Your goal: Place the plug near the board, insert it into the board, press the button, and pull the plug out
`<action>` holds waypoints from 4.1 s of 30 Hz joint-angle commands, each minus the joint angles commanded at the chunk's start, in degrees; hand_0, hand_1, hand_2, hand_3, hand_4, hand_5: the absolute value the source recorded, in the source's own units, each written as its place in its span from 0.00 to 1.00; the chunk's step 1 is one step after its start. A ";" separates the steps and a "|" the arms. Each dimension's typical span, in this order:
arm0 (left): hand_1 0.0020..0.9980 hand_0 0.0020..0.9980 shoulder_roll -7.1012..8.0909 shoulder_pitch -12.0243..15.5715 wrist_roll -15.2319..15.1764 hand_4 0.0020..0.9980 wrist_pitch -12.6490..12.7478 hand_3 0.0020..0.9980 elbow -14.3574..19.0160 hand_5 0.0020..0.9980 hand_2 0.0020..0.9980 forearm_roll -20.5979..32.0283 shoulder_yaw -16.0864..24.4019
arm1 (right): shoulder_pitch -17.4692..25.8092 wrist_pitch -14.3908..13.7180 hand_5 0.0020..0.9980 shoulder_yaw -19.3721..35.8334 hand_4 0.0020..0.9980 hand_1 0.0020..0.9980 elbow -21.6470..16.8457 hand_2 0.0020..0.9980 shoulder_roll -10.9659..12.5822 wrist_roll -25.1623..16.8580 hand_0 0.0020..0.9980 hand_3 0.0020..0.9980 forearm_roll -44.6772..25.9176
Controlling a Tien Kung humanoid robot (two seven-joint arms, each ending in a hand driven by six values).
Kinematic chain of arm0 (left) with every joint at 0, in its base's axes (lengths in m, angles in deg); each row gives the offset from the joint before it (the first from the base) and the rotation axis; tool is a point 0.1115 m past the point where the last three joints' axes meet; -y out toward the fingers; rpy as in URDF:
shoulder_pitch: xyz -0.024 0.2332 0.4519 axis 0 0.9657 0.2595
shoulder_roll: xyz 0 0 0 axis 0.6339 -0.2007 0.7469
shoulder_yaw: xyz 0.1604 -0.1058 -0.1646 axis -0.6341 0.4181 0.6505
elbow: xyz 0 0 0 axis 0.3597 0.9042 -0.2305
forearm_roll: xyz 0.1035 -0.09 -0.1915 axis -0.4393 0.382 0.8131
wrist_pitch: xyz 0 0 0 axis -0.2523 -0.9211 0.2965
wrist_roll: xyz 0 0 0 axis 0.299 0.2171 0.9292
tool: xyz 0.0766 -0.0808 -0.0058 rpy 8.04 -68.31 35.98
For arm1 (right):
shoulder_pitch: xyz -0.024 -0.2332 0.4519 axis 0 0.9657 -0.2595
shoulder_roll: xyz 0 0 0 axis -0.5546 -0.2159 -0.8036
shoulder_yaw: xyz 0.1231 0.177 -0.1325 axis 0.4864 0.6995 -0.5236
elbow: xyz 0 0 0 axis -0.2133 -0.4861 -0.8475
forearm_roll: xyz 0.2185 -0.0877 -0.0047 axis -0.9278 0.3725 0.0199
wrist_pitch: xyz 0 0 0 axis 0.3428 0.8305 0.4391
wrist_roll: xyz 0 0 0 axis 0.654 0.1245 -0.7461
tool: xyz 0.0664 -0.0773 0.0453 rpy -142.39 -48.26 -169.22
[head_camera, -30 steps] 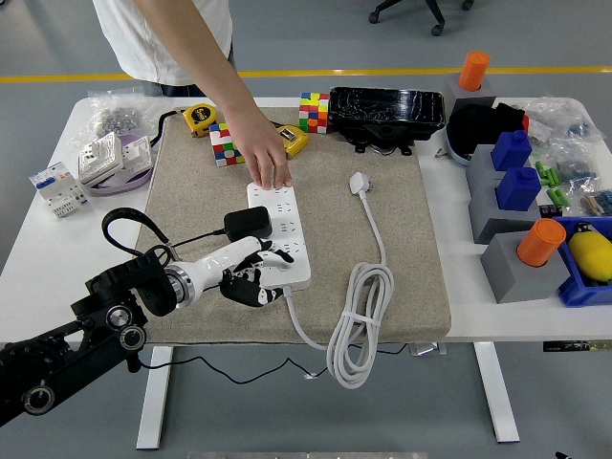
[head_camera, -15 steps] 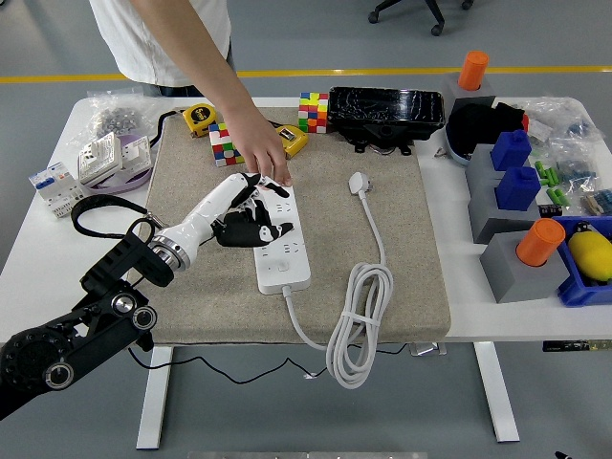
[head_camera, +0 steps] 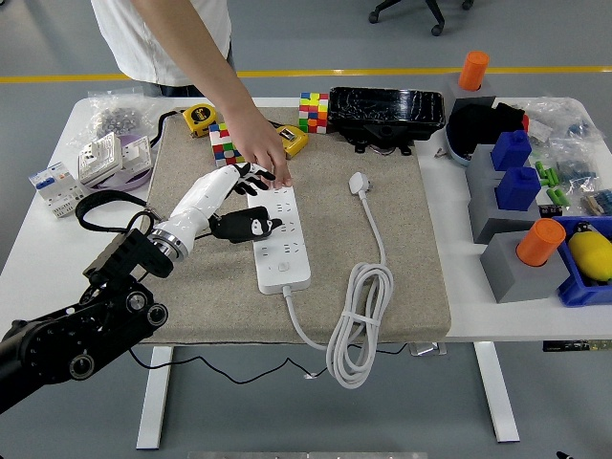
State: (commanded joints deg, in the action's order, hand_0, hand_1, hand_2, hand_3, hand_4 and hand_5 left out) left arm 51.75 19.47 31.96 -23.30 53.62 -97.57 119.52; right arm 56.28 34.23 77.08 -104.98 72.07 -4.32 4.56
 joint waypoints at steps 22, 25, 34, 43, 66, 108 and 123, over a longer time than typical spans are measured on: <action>0.65 0.59 -1.82 -1.49 -1.11 0.89 1.61 0.55 -9.04 0.21 0.61 3.96 -4.20 | 0.33 0.05 0.53 0.11 0.94 0.69 -0.05 0.69 -0.25 -0.01 0.68 0.60 0.12; 0.61 0.55 -2.20 -1.99 -1.17 0.80 1.67 0.55 -9.96 0.21 0.57 4.49 -4.51 | 0.36 0.06 0.53 0.25 0.94 0.69 -0.04 0.69 -0.32 -0.01 0.68 0.60 0.12; 0.47 0.42 -2.48 -2.89 -0.32 0.66 0.97 0.54 -11.29 0.01 0.51 5.45 -5.36 | 0.40 0.05 0.53 0.42 0.94 0.69 -0.06 0.69 -0.34 -0.02 0.68 0.60 0.15; 0.40 0.36 -2.49 -2.58 -1.94 0.62 2.23 0.52 -11.04 0.00 0.43 5.12 -5.46 | 0.42 0.03 0.53 0.47 0.94 0.69 -0.06 0.69 -0.42 -0.04 0.68 0.60 0.17; 0.39 0.32 -1.61 -1.75 -13.28 0.63 10.44 0.49 -17.25 0.00 0.41 7.81 -4.55 | 0.47 0.04 0.53 0.52 0.94 0.69 -0.03 0.69 -0.59 -0.04 0.68 0.60 0.14; 0.63 0.52 -0.55 5.78 -16.64 0.84 6.70 0.58 -8.75 0.19 0.57 21.97 9.67 | 0.54 0.07 0.53 0.81 0.93 0.69 0.07 0.69 -0.77 0.03 0.68 0.60 0.48; 0.58 0.51 2.55 11.33 -16.94 0.80 6.70 0.55 -0.78 0.21 0.55 29.80 22.55 | -2.00 0.02 0.53 -0.97 0.93 0.69 0.42 0.69 -0.33 -0.02 0.68 0.60 0.48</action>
State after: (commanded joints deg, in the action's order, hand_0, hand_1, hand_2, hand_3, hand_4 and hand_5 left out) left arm 54.30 30.80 15.02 -16.60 52.83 -67.77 142.07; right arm 54.28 34.25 76.11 -104.56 71.75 -4.34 5.04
